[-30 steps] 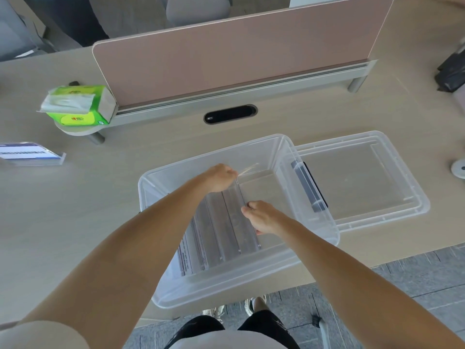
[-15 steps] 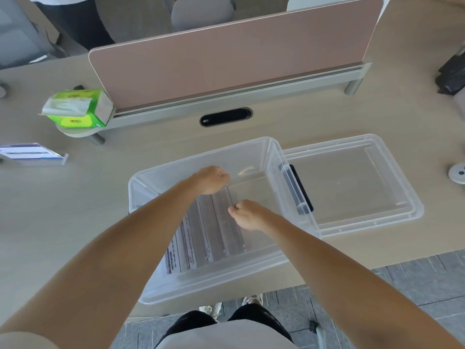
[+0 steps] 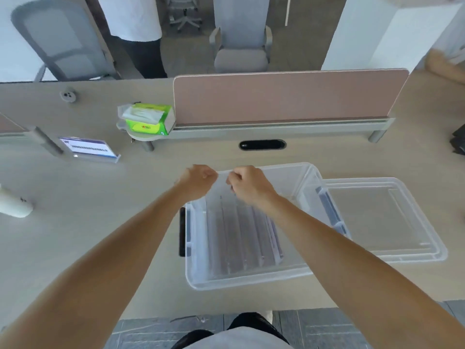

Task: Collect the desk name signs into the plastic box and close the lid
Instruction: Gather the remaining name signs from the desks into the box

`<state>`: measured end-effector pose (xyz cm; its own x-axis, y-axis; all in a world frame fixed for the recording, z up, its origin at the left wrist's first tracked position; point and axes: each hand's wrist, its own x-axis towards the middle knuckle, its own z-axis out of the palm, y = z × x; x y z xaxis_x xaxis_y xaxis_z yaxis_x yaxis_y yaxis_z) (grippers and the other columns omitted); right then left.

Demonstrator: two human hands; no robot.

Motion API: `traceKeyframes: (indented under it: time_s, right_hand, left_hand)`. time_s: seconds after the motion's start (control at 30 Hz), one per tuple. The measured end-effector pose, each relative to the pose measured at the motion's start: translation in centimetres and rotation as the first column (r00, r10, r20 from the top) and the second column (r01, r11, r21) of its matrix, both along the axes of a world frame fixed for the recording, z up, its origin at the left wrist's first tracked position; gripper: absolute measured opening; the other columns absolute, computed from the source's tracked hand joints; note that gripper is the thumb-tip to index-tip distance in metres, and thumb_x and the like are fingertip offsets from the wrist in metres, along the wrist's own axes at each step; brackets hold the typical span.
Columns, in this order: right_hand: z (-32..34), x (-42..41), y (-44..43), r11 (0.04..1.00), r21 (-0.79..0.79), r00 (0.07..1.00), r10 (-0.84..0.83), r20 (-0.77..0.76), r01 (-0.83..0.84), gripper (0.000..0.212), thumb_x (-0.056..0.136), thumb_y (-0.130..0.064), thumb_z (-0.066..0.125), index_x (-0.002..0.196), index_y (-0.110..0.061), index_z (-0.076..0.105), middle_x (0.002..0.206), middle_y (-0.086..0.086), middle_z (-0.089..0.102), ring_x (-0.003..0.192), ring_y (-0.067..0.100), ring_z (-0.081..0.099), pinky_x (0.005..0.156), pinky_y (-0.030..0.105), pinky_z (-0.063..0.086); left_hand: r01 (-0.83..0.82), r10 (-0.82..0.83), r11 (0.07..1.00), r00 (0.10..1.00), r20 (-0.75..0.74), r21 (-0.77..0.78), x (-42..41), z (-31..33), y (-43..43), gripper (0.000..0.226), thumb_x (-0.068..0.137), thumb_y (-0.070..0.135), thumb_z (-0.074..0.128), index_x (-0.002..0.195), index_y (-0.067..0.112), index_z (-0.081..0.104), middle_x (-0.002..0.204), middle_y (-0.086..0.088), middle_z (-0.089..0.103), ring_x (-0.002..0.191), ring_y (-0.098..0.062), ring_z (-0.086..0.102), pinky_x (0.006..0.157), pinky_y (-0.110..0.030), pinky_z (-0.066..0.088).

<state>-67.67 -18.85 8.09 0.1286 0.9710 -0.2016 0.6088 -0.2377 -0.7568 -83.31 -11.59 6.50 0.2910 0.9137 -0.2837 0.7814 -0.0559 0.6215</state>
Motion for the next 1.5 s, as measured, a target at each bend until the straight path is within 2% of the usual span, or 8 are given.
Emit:
traceKeyframes:
  time_s: [0.13, 0.27, 0.4, 0.57, 0.73, 0.9, 1.17, 1.5]
  right_hand:
    - [2.1, -6.9, 0.0, 0.983, 0.137, 0.993, 0.12, 0.012, -0.12, 0.023, 0.089, -0.027, 0.056, 0.067, -0.026, 0.063, 0.069, -0.008, 0.066, 0.069, 0.013, 0.063, 0.073, 0.036, 0.054]
    - [4.3, -14.4, 0.2, 0.949, 0.226, 0.976, 0.209, 0.068, -0.219, 0.016, 0.088, -0.021, 0.059, 0.077, -0.018, 0.07, 0.066, -0.009, 0.064, 0.061, 0.004, 0.056, 0.066, 0.027, 0.05]
    - [5.6, -21.2, 0.3, 0.928, 0.206, 0.947, 0.285, 0.15, -0.312, 0.012, 0.088, -0.021, 0.06, 0.081, -0.022, 0.069, 0.07, -0.013, 0.063, 0.063, 0.002, 0.055, 0.064, 0.02, 0.045]
    - [5.4, -26.8, 1.1, 0.923, 0.102, 0.906, 0.335, 0.258, -0.37, 0.021, 0.091, -0.024, 0.053, 0.073, -0.022, 0.064, 0.063, -0.01, 0.06, 0.067, 0.013, 0.059, 0.065, 0.026, 0.047]
    - [4.2, -29.0, 3.8, 0.909, 0.04, 0.89, 0.397, 0.224, -0.416, 0.022, 0.088, -0.033, 0.056, 0.069, -0.025, 0.063, 0.071, -0.008, 0.068, 0.069, 0.013, 0.062, 0.064, 0.026, 0.049]
    - [2.8, -29.9, 7.3, 0.889, 0.083, 0.89, 0.44, 0.121, -0.451, 0.025, 0.087, -0.037, 0.063, 0.066, -0.024, 0.061, 0.065, -0.011, 0.063, 0.064, 0.008, 0.057, 0.062, 0.024, 0.044]
    - [1.0, -29.3, 13.0, 0.898, 0.117, 0.905, 0.426, 0.004, -0.424, 0.028, 0.087, -0.023, 0.061, 0.061, -0.019, 0.051, 0.057, -0.008, 0.051, 0.059, 0.012, 0.047, 0.058, 0.026, 0.039]
    - [-0.4, -32.4, 18.3, 0.925, 0.1, 0.93, 0.368, 0.011, -0.367, 0.027, 0.089, -0.022, 0.058, 0.064, -0.021, 0.048, 0.059, -0.009, 0.053, 0.062, 0.015, 0.05, 0.054, 0.026, 0.038]
  left_hand:
    - [-0.19, 0.18, 0.98, 0.969, 0.167, 0.05, -8.8, 0.5, -1.2, 0.025, 0.089, 0.032, 0.056, 0.081, 0.016, 0.074, 0.061, 0.003, 0.064, 0.064, -0.022, 0.059, 0.065, -0.035, 0.053]
    - [-0.33, 0.273, 0.931, 0.913, 0.303, 0.156, -18.1, 1.2, -2.8, 0.029, 0.094, 0.034, 0.054, 0.071, 0.023, 0.069, 0.055, 0.004, 0.057, 0.056, -0.019, 0.053, 0.056, -0.026, 0.04]
    - [-0.389, 0.31, 0.917, 0.833, 0.459, 0.088, -25.7, 1.7, -4.8, 0.028, 0.092, 0.031, 0.058, 0.068, 0.027, 0.07, 0.047, 0.006, 0.05, 0.048, -0.013, 0.045, 0.053, -0.024, 0.037]
    - [-0.416, 0.367, 0.907, 0.701, 0.612, -0.067, -32.0, 2.6, -6.2, 0.021, 0.091, 0.018, 0.06, 0.08, 0.01, 0.076, 0.052, 0.001, 0.05, 0.056, -0.017, 0.041, 0.06, -0.028, 0.035]
    - [-0.502, 0.48, 0.854, 0.664, 0.573, -0.134, -34.9, 1.6, -5.8, 0.021, 0.085, 0.012, 0.06, 0.068, 0.005, 0.071, 0.053, -0.004, 0.052, 0.058, -0.02, 0.041, 0.063, -0.031, 0.033]
    - [-0.635, 0.598, 0.766, 0.645, 0.477, -0.101, -36.1, 0.4, -3.7, 0.03, 0.084, 0.029, 0.06, 0.058, 0.015, 0.062, 0.05, -0.003, 0.049, 0.05, -0.018, 0.041, 0.056, -0.027, 0.034]
    - [-0.573, 0.564, 0.816, 0.758, 0.328, -0.076, -34.9, 1.4, 1.0, 0.032, 0.083, 0.024, 0.058, 0.054, 0.015, 0.048, 0.052, -0.002, 0.047, 0.049, -0.018, 0.039, 0.052, -0.024, 0.03]
    - [-0.575, 0.561, 0.816, 0.764, 0.319, -0.059, -38.0, 0.5, 7.1, 0.027, 0.082, 0.01, 0.064, 0.057, 0.011, 0.052, 0.051, -0.004, 0.05, 0.038, -0.01, 0.033, 0.037, -0.016, 0.023]
